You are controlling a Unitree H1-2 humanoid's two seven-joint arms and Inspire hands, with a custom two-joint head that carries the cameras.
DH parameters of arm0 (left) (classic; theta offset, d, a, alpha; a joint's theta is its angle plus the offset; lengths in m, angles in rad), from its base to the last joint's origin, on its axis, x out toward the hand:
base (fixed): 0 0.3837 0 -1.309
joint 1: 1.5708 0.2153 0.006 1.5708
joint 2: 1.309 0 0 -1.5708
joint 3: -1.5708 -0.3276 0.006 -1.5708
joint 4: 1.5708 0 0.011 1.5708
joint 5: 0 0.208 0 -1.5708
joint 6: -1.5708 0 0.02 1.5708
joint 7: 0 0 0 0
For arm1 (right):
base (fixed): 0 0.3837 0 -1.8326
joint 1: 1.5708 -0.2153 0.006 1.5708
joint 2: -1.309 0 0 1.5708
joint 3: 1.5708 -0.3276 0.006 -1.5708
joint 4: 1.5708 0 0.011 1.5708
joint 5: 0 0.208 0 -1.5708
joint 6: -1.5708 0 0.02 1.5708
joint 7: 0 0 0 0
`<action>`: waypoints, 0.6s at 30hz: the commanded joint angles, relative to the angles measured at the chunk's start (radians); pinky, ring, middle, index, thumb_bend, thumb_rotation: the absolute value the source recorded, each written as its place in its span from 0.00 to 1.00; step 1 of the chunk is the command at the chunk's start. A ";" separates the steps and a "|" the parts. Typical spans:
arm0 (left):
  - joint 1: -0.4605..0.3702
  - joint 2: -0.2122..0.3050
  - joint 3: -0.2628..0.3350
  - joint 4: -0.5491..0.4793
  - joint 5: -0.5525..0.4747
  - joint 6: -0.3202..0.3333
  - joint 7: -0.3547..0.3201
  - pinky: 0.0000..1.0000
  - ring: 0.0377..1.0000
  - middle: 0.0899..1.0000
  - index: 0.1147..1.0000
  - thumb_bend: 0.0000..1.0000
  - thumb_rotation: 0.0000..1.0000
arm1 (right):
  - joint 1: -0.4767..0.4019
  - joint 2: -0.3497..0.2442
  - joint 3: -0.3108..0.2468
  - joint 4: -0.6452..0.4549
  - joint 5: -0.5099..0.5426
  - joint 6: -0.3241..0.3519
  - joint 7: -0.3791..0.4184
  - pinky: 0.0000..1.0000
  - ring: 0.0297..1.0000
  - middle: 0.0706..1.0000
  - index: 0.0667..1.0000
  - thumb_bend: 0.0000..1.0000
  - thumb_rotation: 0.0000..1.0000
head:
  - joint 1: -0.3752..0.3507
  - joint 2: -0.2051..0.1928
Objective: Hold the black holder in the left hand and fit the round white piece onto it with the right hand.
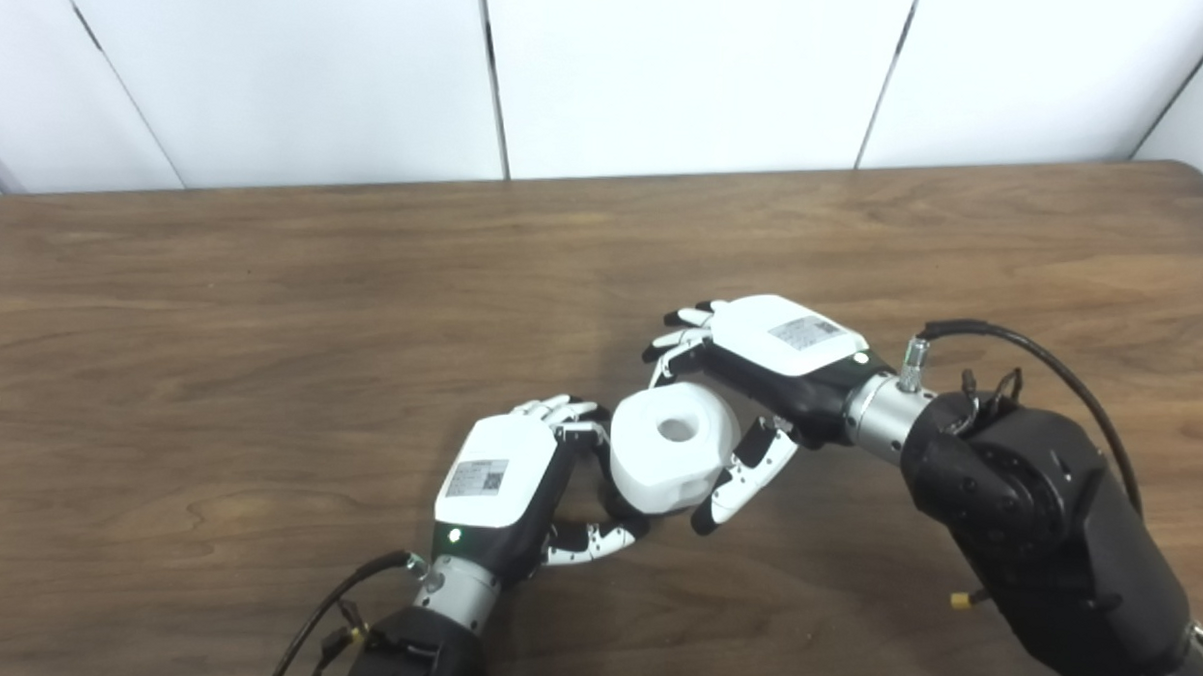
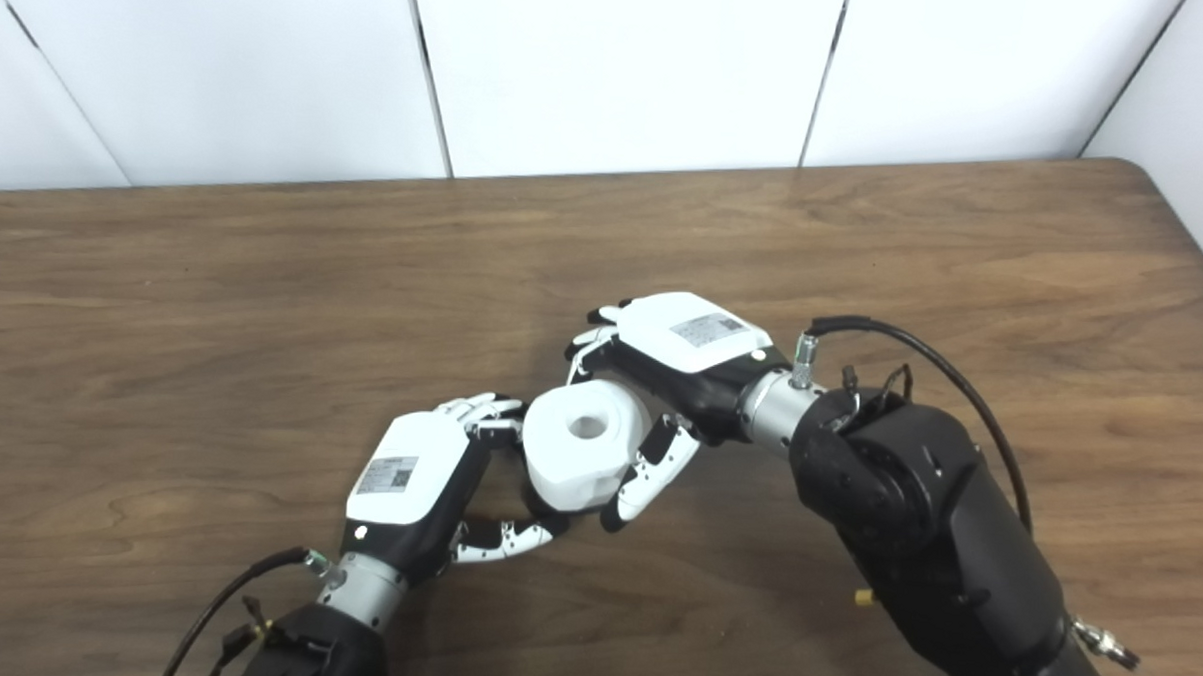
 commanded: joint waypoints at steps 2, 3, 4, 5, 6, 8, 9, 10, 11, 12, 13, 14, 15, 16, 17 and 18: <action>0.001 -0.004 -0.020 0.041 0.015 -0.001 -0.019 0.84 0.86 0.79 0.42 0.52 0.06 | -0.031 -0.005 -0.018 -0.015 -0.003 -0.020 -0.019 1.00 0.97 0.86 0.63 1.00 0.38 | 0.001 -0.001; 0.001 -0.004 -0.020 0.043 0.012 -0.002 -0.017 0.85 0.86 0.79 0.42 0.52 0.06 | -0.033 -0.004 -0.019 -0.017 -0.005 -0.019 -0.017 1.00 0.97 0.87 0.63 1.00 0.39 | 0.001 -0.001; 0.001 -0.005 -0.020 0.045 0.011 -0.003 -0.015 0.85 0.86 0.79 0.42 0.52 0.05 | -0.034 -0.002 -0.020 -0.018 -0.006 -0.017 -0.017 1.00 0.97 0.87 0.64 1.00 0.39 | 0.002 -0.003; 0.000 -0.006 -0.019 0.047 0.011 -0.003 -0.012 0.85 0.86 0.79 0.42 0.52 0.05 | -0.036 -0.001 -0.021 -0.020 -0.008 -0.015 -0.017 1.00 0.98 0.87 0.64 1.00 0.39 | 0.002 -0.003; 0.000 -0.006 -0.019 0.049 0.010 -0.004 -0.010 0.85 0.86 0.79 0.42 0.52 0.05 | -0.037 0.001 -0.023 -0.021 -0.007 -0.014 -0.017 1.00 0.98 0.87 0.65 1.00 0.39 | 0.002 -0.004; 0.000 -0.007 -0.019 0.051 0.006 -0.004 -0.008 0.85 0.86 0.79 0.42 0.52 0.05 | -0.039 0.003 -0.027 -0.024 -0.006 -0.012 -0.018 1.00 0.98 0.87 0.66 1.00 0.39 | 0.003 -0.005; 0.000 -0.007 -0.019 0.053 0.006 -0.004 -0.007 0.85 0.86 0.79 0.42 0.52 0.05 | -0.042 0.005 -0.030 -0.025 -0.005 -0.008 -0.017 1.00 0.98 0.87 0.66 1.00 0.40 | 0.004 -0.006; -0.001 -0.006 -0.020 0.053 0.007 -0.004 -0.007 0.85 0.86 0.79 0.42 0.52 0.05 | -0.045 0.006 -0.032 -0.026 -0.004 -0.005 -0.016 1.00 0.98 0.88 0.66 1.00 0.40 | 0.004 -0.006; -0.001 -0.006 -0.020 0.054 0.008 -0.003 -0.008 0.85 0.86 0.79 0.42 0.52 0.05 | -0.048 0.008 -0.035 -0.028 -0.003 -0.001 -0.013 1.00 0.99 0.88 0.67 1.00 0.40 | 0.004 -0.006; -0.001 -0.006 -0.020 0.053 0.009 -0.002 -0.010 0.86 0.87 0.79 0.42 0.52 0.05 | -0.053 0.008 -0.039 -0.032 -0.002 0.005 -0.007 1.00 0.99 0.88 0.67 1.00 0.40 | 0.004 -0.006; -0.001 -0.006 -0.020 0.053 0.008 -0.001 -0.011 0.86 0.87 0.79 0.42 0.52 0.05 | -0.058 0.009 -0.043 -0.035 -0.003 0.009 -0.003 1.00 1.00 0.89 0.68 1.00 0.40 | 0.004 -0.006; -0.001 -0.006 -0.020 0.053 0.008 0.000 -0.011 0.86 0.87 0.80 0.42 0.52 0.05 | -0.062 0.010 -0.047 -0.037 -0.002 0.010 -0.004 1.00 1.00 0.90 0.69 1.00 0.40 | 0.004 -0.006; -0.001 -0.007 -0.019 0.054 0.007 0.001 -0.012 0.86 0.87 0.80 0.42 0.52 0.05 | -0.065 0.010 -0.052 -0.037 0.001 0.010 -0.005 1.00 1.00 0.90 0.70 1.00 0.41 | 0.004 -0.007; -0.001 -0.007 -0.018 0.054 0.007 0.003 -0.013 0.86 0.87 0.80 0.42 0.52 0.05 | -0.069 0.009 -0.056 -0.039 0.003 0.011 -0.004 1.00 1.00 0.90 0.71 1.00 0.42 | 0.004 -0.007; -0.002 -0.006 -0.018 0.055 0.007 0.003 -0.012 0.86 0.87 0.80 0.42 0.52 0.05 | -0.072 0.009 -0.061 -0.041 0.005 0.012 -0.004 1.00 1.00 0.90 0.71 1.00 0.42 | 0.002 -0.007; -0.002 -0.005 -0.018 0.055 0.008 0.002 -0.011 0.86 0.87 0.79 0.42 0.52 0.05 | -0.076 0.009 -0.066 -0.043 0.006 0.014 -0.002 1.00 1.00 0.91 0.72 1.00 0.43 | 0.002 -0.006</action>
